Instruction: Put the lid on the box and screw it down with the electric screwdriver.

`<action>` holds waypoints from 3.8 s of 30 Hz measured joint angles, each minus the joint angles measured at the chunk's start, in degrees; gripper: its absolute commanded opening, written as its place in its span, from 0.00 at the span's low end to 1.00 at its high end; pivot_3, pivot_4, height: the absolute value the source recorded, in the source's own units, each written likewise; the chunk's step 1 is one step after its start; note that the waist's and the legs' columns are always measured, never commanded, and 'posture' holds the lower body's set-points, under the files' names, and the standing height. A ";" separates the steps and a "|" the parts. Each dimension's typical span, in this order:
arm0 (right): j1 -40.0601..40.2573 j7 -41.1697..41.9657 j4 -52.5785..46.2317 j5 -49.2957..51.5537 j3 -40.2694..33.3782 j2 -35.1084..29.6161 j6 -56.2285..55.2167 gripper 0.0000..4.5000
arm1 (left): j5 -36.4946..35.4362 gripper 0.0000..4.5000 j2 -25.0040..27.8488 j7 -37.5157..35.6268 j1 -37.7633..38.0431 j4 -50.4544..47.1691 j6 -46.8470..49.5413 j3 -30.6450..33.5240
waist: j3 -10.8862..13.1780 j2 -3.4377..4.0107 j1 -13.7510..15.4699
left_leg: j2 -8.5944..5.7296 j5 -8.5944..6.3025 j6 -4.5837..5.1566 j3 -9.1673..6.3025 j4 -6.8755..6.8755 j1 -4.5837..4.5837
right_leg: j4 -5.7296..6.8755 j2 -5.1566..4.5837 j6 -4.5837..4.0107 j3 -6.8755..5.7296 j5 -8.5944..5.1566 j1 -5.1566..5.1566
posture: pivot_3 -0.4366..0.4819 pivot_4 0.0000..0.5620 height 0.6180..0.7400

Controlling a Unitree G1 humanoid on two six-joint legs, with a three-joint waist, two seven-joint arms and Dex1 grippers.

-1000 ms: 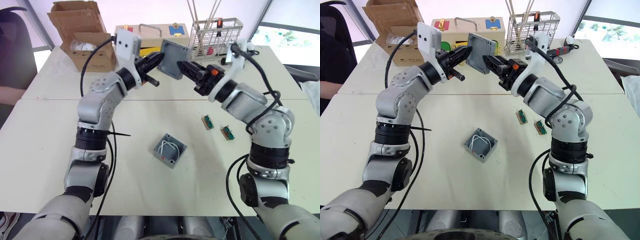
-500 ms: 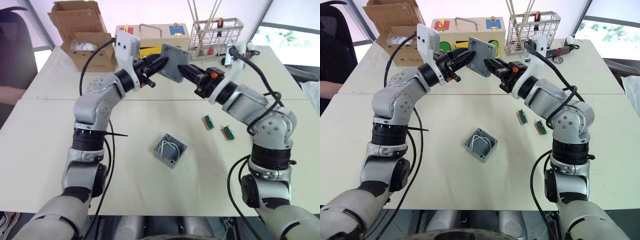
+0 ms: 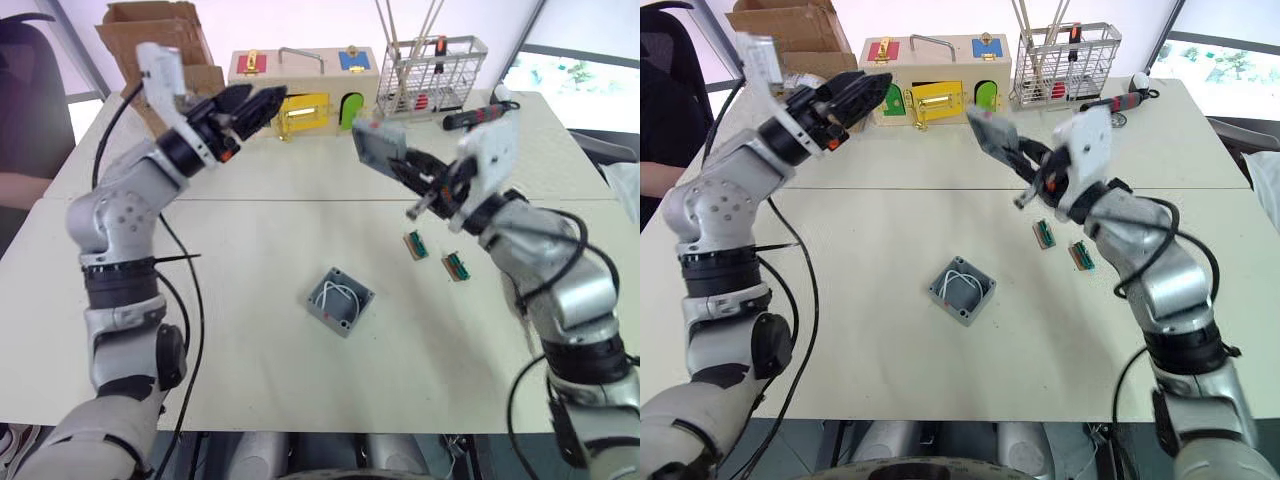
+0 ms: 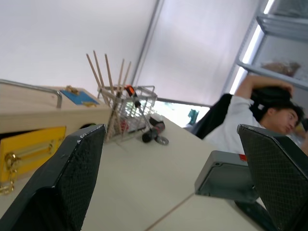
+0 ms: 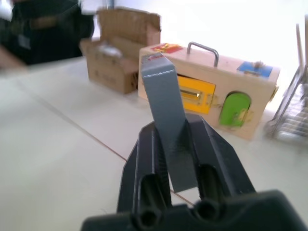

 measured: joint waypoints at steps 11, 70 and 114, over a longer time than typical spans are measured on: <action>18.60 -10.14 0.66 -42.02 4.99 -3.77 -43.85 0.03 | 1.13 1.00 2.79 -12.89 6.92 -1.29 0.77 -10.49 | 0.00 0.00 0.05 | 0.04 0.02 -0.04 0.00 0.10 0.08 | 0.01 0.08 0.00 0.03 0.00 0.13 | 0.48 0.27 1.00; 26.87 -23.82 8.06 -64.90 5.09 0.90 -52.27 0.03 | 21.73 0.47 2.29 -32.37 13.71 -2.22 -18.01 -35.06 | -0.01 0.02 0.28 | 0.03 0.03 -0.04 -0.01 0.18 0.24 | -0.04 0.12 -0.01 0.06 -0.01 0.44 | 0.48 0.27 1.00; 28.52 -23.97 8.14 -61.36 0.03 -7.69 -58.55 1.00 | 30.72 0.45 0.69 -29.07 16.75 -1.25 -33.87 -43.04 | -1.68 0.02 1.77 | -0.02 -0.39 0.69 -0.22 -0.65 2.37 | -1.45 0.12 0.01 0.06 -0.13 2.98 | 0.48 0.27 1.00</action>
